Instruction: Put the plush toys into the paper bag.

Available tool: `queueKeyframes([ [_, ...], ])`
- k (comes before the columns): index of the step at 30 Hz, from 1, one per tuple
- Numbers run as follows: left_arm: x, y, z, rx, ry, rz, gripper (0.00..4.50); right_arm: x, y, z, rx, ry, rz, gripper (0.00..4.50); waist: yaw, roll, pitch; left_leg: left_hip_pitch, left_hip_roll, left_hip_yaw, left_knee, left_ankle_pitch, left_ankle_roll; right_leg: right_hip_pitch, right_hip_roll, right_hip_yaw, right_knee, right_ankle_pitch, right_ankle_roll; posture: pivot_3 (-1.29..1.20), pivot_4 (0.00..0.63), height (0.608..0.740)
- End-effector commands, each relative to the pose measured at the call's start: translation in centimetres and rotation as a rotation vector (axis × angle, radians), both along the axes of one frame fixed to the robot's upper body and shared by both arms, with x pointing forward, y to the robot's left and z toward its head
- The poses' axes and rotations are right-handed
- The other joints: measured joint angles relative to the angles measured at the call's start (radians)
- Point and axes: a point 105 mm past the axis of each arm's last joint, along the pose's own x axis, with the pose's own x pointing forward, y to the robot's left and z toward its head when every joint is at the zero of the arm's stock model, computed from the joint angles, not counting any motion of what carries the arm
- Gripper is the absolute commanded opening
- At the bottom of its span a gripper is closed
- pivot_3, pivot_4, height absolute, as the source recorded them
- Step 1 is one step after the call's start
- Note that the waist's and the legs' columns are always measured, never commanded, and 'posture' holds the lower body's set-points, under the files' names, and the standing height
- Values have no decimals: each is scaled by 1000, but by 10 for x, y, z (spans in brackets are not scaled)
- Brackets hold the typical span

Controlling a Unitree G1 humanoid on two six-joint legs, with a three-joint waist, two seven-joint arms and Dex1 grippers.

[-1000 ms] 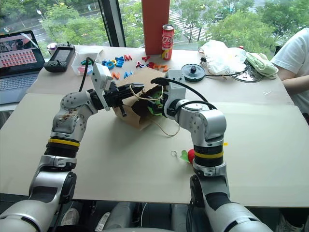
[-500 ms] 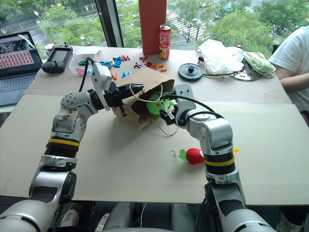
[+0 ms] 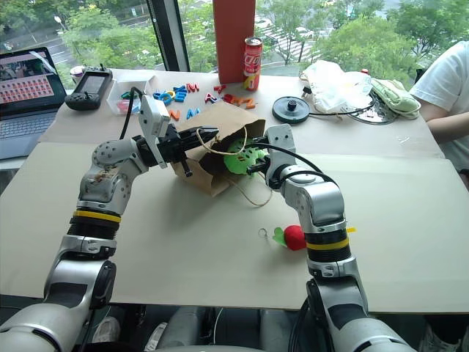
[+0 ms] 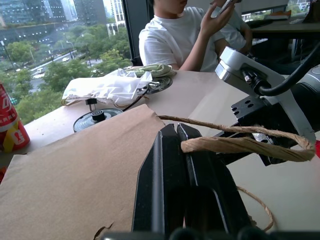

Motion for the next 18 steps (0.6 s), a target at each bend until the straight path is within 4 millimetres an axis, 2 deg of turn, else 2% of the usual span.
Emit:
queueKeyframes([
  [1,-4,-4,18,-6,-69,-19,0,7,9,14,-25,-72,7,17,0,0,0,0,0,0,0,0,0,0,0,0,0,0,0,0,150,739],
  [4,-4,-4,18,-5,-69,-20,0,9,16,10,-57,-68,28,17,-4,0,0,0,0,0,0,0,0,0,0,0,0,0,0,0,150,739],
  [6,-4,-4,18,-5,-69,-22,0,8,29,14,-52,-80,65,17,-4,0,0,0,0,0,0,0,0,-1,0,0,1,0,0,0,150,739],
  [9,-5,-5,18,-5,-68,-25,0,4,54,37,35,-131,141,17,-5,0,0,0,0,0,0,0,0,-1,0,0,1,0,0,0,150,739],
  [12,-5,-6,17,-4,-67,-28,0,-2,71,61,167,-173,196,17,-4,0,0,-1,0,0,0,0,0,-2,0,1,3,0,0,0,150,739],
  [14,-5,-6,17,-4,-66,-29,0,-3,73,66,199,-182,202,17,-2,0,0,-1,0,0,0,0,0,-3,0,1,4,0,0,0,150,739],
  [18,-5,-6,16,-3,-65,-30,0,-1,63,58,165,-170,170,17,6,0,0,-1,0,0,1,0,0,-2,-1,0,4,0,0,0,150,739],
])
